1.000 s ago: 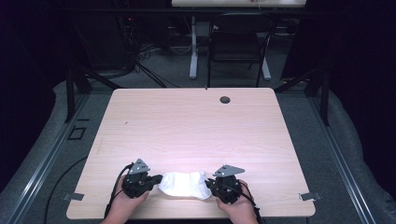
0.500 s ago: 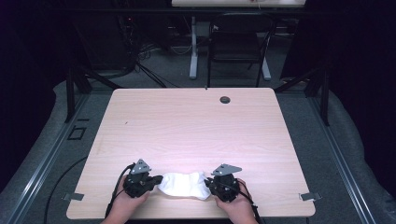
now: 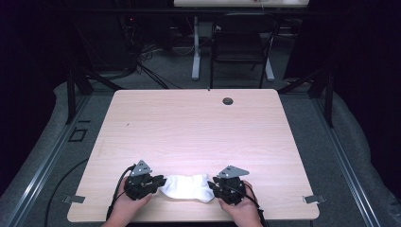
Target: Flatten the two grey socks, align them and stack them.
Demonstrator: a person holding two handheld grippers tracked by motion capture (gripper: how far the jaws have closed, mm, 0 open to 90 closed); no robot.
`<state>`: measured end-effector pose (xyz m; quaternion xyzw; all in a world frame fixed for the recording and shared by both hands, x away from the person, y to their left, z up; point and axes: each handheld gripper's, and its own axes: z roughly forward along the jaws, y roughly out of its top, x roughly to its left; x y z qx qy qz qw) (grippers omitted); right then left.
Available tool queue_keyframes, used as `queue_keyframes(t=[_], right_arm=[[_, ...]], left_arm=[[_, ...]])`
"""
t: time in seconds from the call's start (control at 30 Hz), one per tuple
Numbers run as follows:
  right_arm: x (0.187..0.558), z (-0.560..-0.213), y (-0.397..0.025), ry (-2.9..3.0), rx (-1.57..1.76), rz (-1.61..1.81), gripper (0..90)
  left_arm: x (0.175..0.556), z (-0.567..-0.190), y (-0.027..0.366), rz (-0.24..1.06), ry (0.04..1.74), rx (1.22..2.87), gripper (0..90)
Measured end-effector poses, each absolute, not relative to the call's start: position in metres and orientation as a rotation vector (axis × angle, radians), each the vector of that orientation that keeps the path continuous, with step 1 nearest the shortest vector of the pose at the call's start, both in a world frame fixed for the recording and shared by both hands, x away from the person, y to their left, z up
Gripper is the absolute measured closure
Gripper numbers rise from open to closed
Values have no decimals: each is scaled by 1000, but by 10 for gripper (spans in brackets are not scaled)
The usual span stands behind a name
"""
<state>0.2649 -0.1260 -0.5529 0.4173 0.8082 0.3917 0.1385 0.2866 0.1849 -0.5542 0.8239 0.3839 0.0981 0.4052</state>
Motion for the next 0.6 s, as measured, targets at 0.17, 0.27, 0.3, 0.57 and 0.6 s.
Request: queue_keyframes(t=[0.17,0.27,0.3,0.57,0.6], right_arm=[[258,-544,-117,2334,1120,1197,724],[259,-550,-107,2375,1083,1157,728],[261,-553,-105,2388,1080,1142,728],[267,-566,-109,2433,1143,1059,715],[267,-568,-109,2434,1151,1060,713]], left_arm=[[282,-551,180,236,937,2079,726],[280,-554,176,234,918,2111,699],[280,-555,176,239,910,2122,687],[281,-567,172,202,908,2169,638],[281,-568,172,207,910,2165,635]])
